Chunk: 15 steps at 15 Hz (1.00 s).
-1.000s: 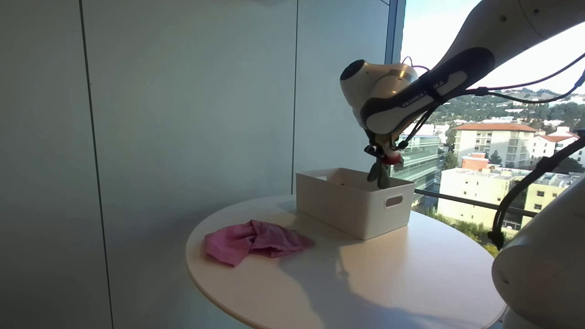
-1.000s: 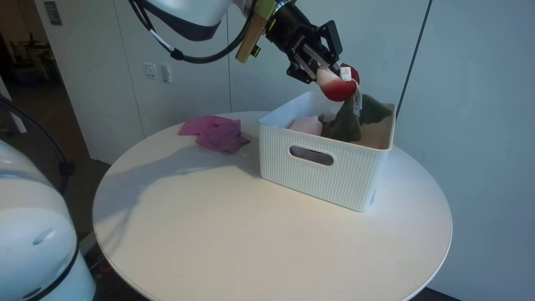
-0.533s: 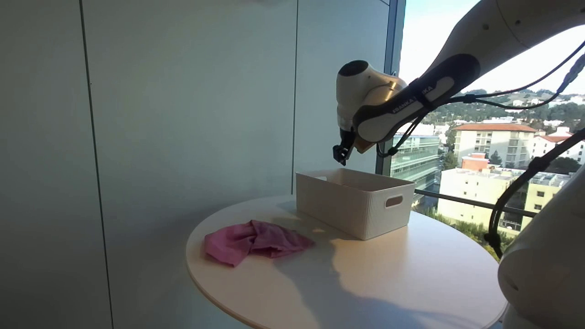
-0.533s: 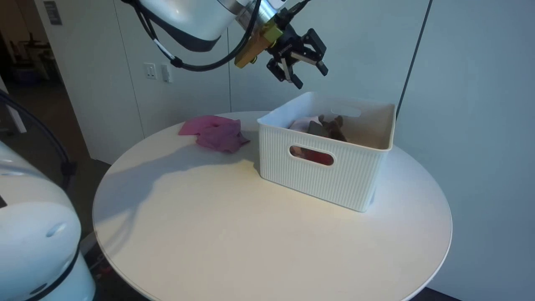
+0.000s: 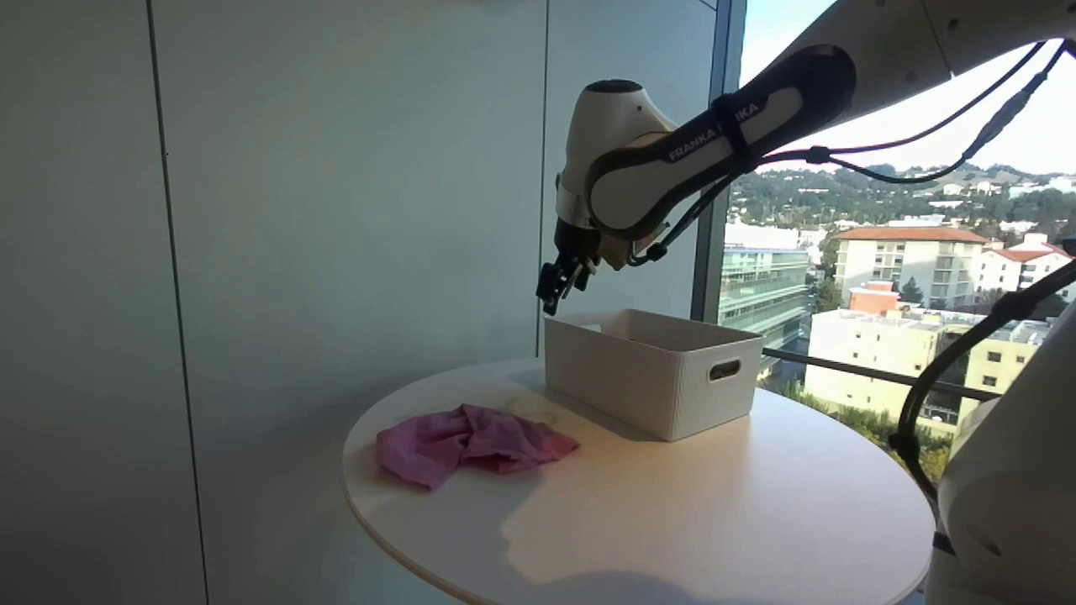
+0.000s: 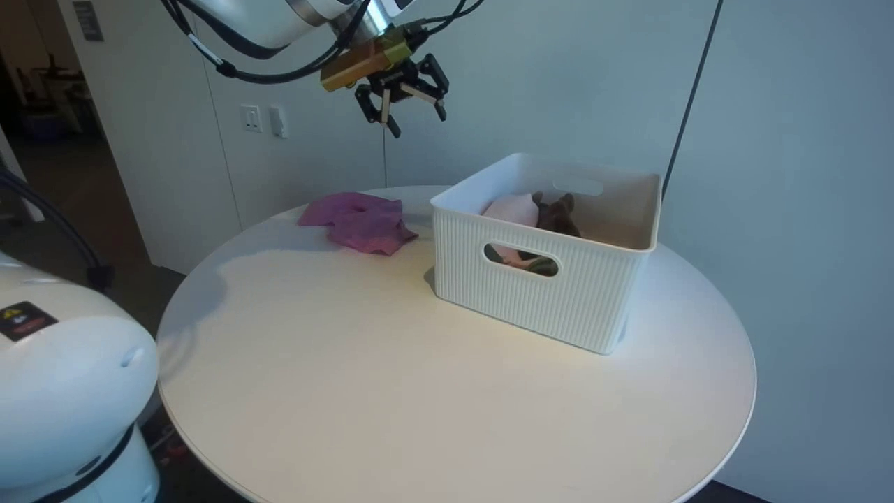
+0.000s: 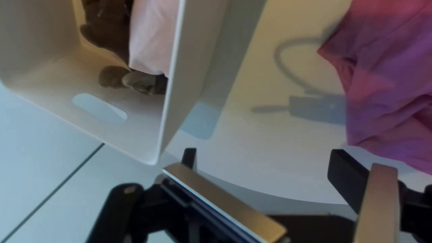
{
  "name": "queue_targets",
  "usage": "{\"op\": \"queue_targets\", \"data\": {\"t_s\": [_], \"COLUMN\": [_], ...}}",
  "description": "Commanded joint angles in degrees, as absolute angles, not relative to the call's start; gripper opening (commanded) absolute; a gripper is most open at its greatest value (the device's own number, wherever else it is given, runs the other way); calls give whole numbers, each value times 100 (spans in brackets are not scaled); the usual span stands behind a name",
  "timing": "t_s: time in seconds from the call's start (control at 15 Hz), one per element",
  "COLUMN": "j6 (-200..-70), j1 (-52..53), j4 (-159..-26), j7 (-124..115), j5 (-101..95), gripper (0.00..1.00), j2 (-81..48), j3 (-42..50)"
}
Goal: Move the clothes to the box
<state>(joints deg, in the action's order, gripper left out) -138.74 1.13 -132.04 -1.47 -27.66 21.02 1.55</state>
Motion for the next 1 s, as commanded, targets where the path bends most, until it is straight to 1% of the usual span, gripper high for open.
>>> {"op": "queue_targets", "data": {"t_s": [0.0,0.2,0.47,0.67,0.93], "j6": [-13569,-13552,-13337,-12958,-12686], "j1": [498,765,741,606,569], "j4": [-12616,-12335,-11976,-11692,-11461], "j7": [1014,2108,3468,3870,3582], "j5": [-1872,-959,65,367,-25], "gripper": [100,100,100,100,100], "j2": [1619,1089,348,-81,-518], "j3": [7,156,207,66,-147]}}
